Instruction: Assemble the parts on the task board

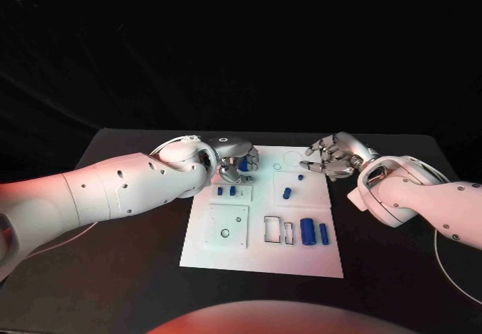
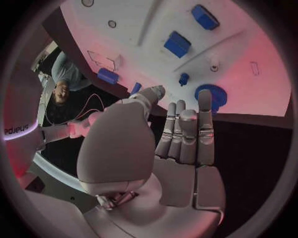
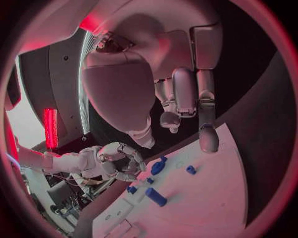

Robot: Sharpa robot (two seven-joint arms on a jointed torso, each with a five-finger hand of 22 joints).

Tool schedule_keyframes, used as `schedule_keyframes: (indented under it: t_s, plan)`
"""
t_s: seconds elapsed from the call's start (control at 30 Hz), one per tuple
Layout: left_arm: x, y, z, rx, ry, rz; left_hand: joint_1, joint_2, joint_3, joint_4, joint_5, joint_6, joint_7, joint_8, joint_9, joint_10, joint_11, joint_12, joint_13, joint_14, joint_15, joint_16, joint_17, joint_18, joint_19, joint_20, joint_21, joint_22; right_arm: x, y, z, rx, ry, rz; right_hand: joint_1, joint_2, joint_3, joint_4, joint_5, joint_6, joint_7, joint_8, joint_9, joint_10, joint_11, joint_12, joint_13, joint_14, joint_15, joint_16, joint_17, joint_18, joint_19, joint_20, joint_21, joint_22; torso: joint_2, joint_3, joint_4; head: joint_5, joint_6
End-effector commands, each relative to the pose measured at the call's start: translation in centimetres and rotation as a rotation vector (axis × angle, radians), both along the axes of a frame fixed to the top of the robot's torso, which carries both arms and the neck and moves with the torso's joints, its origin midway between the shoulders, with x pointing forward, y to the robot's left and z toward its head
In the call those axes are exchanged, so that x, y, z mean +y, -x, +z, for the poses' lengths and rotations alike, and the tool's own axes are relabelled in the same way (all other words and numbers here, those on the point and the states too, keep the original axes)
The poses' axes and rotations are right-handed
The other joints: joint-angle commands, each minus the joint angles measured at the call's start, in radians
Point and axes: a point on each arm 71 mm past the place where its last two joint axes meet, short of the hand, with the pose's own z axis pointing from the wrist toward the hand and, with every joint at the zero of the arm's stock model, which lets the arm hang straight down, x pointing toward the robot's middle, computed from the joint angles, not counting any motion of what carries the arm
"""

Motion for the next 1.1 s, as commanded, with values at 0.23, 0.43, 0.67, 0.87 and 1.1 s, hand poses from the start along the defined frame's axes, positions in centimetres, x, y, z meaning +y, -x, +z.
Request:
schedule_keyframes:
  t_s: [0.23,0.43,0.67,0.87,1.1]
  plan:
    - [-0.6,-0.3,-0.8,-0.001,-0.144,-0.020,0.000,0.008,0.002,-0.010,0.023,0.012,0.009,-0.041,-0.010,0.025,0.006,-0.048,-0.033,0.037,0.005,0.042,0.026,0.015,0.025,0.003,0.018,0.020,0.2,0.0,0.1,-0.013,0.000,0.011,0.011,-0.003,0.008,0.001,0.005,-0.008,-0.003,0.000,0.001,-0.011,0.000,-0.005,-0.003,0.017,-0.001,-0.007,-0.005,0.014,-0.008,-0.001,-0.010,-0.004,0.000,0.0011,0.0003,-0.001,-0.002]
    - [-0.9,-0.5,-0.9,-0.004,-0.164,-0.011,0.012,0.018,0.023,-0.023,0.038,0.021,0.011,-0.064,-0.014,0.048,0.004,-0.079,-0.053,0.063,0.004,0.076,0.055,0.016,0.035,0.001,0.036,0.044,0.3,0.1,0.1,-0.012,0.000,0.012,0.011,-0.003,0.008,0.001,0.005,-0.008,-0.003,0.000,0.001,-0.011,0.000,-0.005,-0.003,0.017,-0.001,-0.007,-0.005,0.014,-0.008,-0.001,-0.010,-0.004,0.000,0.0010,0.0000,-0.003,-0.004]
    - [-1.3,-0.7,-1.0,-0.006,-0.177,0.004,0.015,0.026,0.039,-0.033,0.035,0.035,0.011,-0.074,-0.014,0.066,0.004,-0.098,-0.066,0.078,0.003,0.096,0.068,0.010,0.064,0.000,0.098,0.074,0.3,0.1,0.1,-0.011,0.000,0.013,0.011,-0.003,0.008,0.001,0.005,-0.008,-0.003,0.000,0.001,-0.011,0.000,-0.005,-0.003,0.017,-0.001,-0.007,-0.005,0.014,-0.008,-0.001,-0.010,-0.004,0.000,0.0007,0.0008,-0.005,-0.006]
    - [-1.6,-0.8,-1.0,-0.008,-0.193,0.016,0.016,0.034,0.048,-0.039,0.029,0.043,0.016,-0.080,-0.013,0.079,0.004,-0.106,-0.071,0.086,0.003,0.105,0.074,0.006,0.075,-0.001,0.128,0.085,0.3,0.1,0.1,-0.010,0.000,0.013,0.012,-0.004,0.008,0.001,0.006,-0.008,-0.002,0.000,0.001,-0.010,0.001,-0.004,-0.001,0.016,0.000,-0.008,-0.005,0.014,-0.009,0.000,-0.011,-0.003,-0.001,-0.0001,0.0009,-0.003,-0.007]
    - [-1.8,-0.9,-1.1,-0.004,-0.205,0.019,0.016,0.038,0.053,-0.042,0.023,0.048,0.017,-0.082,-0.012,0.086,0.004,-0.111,-0.074,0.091,0.003,0.111,0.081,0.004,0.082,-0.001,0.148,0.089,0.4,0.1,0.1,-0.009,0.001,0.015,0.012,-0.004,0.008,0.001,0.006,-0.008,-0.002,0.000,0.001,-0.010,0.001,-0.004,-0.001,0.016,0.000,-0.008,-0.005,0.014,-0.009,0.000,-0.011,-0.003,-0.002,-0.0003,0.0023,-0.005,-0.010]
